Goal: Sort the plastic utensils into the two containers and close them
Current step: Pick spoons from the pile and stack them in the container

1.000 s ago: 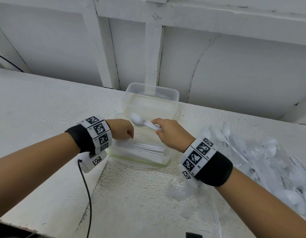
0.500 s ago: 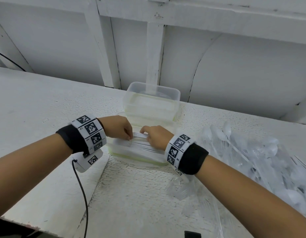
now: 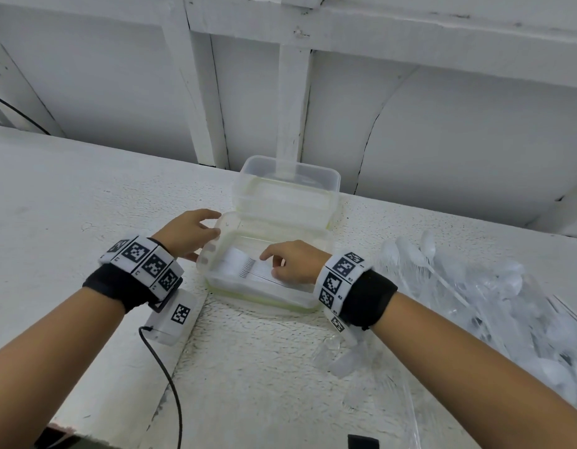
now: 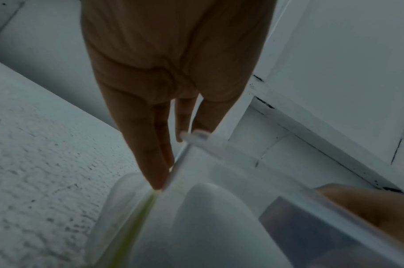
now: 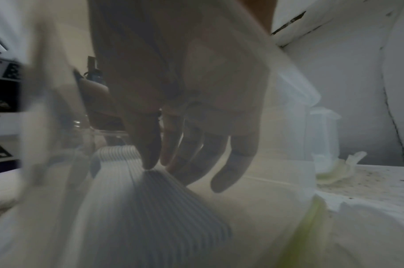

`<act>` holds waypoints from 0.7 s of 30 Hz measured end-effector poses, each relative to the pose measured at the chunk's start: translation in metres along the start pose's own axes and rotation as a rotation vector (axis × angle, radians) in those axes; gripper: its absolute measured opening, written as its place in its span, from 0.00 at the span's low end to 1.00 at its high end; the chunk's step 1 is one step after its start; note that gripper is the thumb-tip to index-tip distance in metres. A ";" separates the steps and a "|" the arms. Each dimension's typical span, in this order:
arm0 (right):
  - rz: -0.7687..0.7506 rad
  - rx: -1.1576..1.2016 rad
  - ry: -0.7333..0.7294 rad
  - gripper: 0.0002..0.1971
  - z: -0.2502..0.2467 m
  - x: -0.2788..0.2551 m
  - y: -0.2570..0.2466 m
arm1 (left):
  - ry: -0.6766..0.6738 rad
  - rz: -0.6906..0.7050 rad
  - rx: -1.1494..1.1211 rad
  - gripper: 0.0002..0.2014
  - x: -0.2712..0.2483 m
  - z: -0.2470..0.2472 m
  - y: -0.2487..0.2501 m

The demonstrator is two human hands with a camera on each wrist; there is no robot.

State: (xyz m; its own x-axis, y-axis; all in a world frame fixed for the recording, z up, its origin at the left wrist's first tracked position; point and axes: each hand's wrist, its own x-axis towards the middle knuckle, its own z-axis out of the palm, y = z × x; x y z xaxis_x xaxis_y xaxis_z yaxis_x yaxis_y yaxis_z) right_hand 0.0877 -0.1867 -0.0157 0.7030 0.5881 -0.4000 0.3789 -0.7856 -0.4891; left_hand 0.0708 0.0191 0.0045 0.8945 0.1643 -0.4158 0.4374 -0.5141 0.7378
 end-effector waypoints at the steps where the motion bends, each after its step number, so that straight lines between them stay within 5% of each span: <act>1: -0.004 0.017 0.009 0.18 0.000 0.000 0.000 | 0.005 -0.003 -0.016 0.18 0.000 0.000 0.000; 21: -0.036 -0.080 0.136 0.19 -0.005 -0.012 0.001 | 0.055 0.030 -0.005 0.19 -0.029 -0.002 -0.006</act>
State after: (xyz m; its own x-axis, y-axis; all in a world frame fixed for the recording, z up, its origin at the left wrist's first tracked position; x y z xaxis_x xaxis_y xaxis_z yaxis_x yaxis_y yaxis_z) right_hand 0.0824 -0.1953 -0.0075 0.7613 0.5886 -0.2720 0.4481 -0.7808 -0.4355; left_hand 0.0426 0.0192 0.0131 0.9107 0.1953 -0.3640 0.4111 -0.5153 0.7520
